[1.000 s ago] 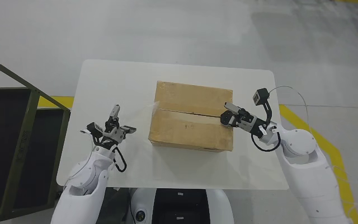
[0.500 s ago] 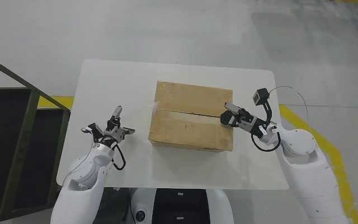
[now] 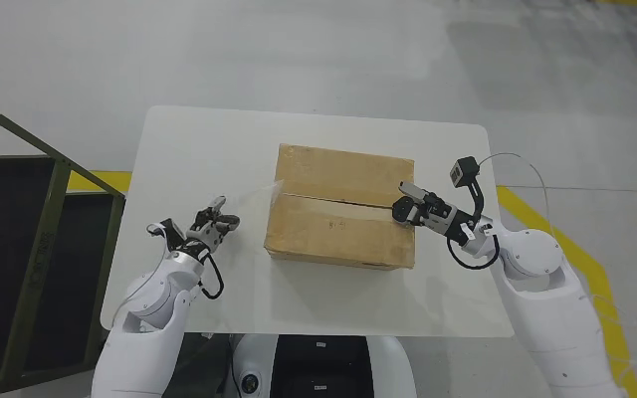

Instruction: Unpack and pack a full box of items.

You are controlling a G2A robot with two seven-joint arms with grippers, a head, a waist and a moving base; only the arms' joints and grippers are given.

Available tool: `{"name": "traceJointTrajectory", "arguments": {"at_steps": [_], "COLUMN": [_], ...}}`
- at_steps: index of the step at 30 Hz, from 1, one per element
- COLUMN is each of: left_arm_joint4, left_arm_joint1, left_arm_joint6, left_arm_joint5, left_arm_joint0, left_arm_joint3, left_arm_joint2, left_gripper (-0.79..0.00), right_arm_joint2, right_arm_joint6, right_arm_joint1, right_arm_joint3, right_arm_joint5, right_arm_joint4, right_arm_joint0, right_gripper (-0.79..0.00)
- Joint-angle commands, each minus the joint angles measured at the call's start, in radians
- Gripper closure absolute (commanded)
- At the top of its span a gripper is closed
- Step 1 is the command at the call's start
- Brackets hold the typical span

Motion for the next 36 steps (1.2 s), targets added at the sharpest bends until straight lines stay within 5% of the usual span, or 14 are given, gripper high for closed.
{"name": "traceJointTrajectory", "arguments": {"at_steps": [1, 5, 10, 18, 24, 29, 36], "left_arm_joint4": [-0.008, -0.035, -0.048, -0.055, -0.088, -0.124, -0.087], "left_arm_joint1": [0.0, -0.001, -0.002, -0.003, -0.008, -0.015, -0.018], "left_arm_joint6": [-0.001, 0.002, 0.006, 0.013, 0.046, 0.077, 0.09], "left_arm_joint5": [0.001, 0.003, 0.011, -0.01, -0.112, -0.214, -0.227], "left_arm_joint0": [0.004, 0.006, -0.008, 0.002, 0.04, 0.07, 0.079], "left_arm_joint3": [0.003, 0.011, 0.018, -0.008, -0.051, -0.124, -0.279], "left_arm_joint2": [-0.004, -0.011, -0.009, -0.01, -0.041, -0.063, -0.046], "left_gripper": [-0.369, -0.283, 0.0, 0.0, 0.0, 0.0, 0.0], "right_arm_joint2": [0.0, 0.0, 0.0, 0.0, 0.0, 0.0, 0.0], "right_arm_joint6": [0.0, 0.0, 0.0, 0.0, 0.0, 0.0, 0.0], "right_arm_joint1": [0.0, 0.0, 0.0, 0.0, 0.0, 0.0, 0.0], "right_arm_joint3": [0.0, 0.0, 0.0, 0.0, 0.0, 0.0, 0.0], "right_arm_joint5": [0.0, 0.0, 0.0, 0.0, 0.0, 0.0, 0.0], "right_arm_joint4": [0.0, 0.0, 0.0, 0.0, 0.0, 0.0, 0.0], "right_arm_joint0": [0.0, 0.0, 0.0, 0.0, 0.0, 0.0, 0.0], "right_gripper": [-0.785, -0.785, -0.785, -0.785, -0.785, -0.785, -0.785]}}
